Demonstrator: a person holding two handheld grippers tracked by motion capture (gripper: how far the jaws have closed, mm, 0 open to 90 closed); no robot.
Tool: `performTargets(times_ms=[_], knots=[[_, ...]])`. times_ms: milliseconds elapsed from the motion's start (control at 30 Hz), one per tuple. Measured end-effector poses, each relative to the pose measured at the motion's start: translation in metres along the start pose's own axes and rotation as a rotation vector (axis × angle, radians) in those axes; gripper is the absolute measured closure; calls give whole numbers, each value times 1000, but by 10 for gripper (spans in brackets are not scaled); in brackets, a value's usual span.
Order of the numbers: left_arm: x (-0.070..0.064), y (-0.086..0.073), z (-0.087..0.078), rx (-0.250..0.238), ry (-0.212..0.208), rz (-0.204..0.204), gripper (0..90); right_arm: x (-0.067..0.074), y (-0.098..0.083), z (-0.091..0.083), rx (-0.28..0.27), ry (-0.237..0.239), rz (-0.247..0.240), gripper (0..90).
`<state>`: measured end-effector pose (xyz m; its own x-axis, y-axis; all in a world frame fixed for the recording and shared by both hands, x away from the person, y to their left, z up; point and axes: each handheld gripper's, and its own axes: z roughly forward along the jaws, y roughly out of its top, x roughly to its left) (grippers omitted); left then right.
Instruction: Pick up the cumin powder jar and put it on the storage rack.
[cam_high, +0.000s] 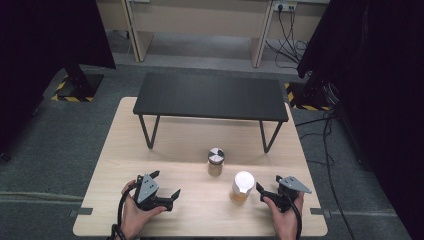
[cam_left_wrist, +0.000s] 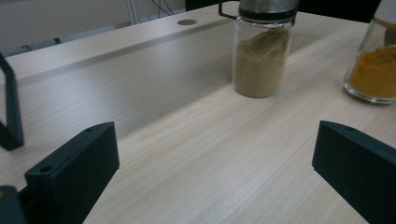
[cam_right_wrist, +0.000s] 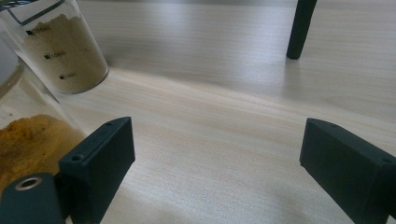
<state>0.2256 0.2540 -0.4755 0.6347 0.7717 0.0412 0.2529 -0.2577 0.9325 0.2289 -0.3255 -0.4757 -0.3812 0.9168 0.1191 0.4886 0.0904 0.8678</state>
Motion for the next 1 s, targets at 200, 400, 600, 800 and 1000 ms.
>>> performTargets(times_ms=[200, 400, 600, 800, 1000], knots=[[-1, 12, 13, -2, -34, 17, 0, 0, 0, 0, 1, -1, -2, 104], [-1, 26, 27, -11, -60, 42, 0, 0, 0, 0, 2, 1, 1, 105], [-1, 34, 39, -3, -82, 50, 0, 0, 1, 0, 3, 3, -1, 105], [-1, 41, 48, 11, -95, 63, 0, 0, 1, 0, 4, 3, -2, 105], [2, 45, 59, 23, -116, 49, 0, 0, 1, 0, 3, 3, -4, 105]])
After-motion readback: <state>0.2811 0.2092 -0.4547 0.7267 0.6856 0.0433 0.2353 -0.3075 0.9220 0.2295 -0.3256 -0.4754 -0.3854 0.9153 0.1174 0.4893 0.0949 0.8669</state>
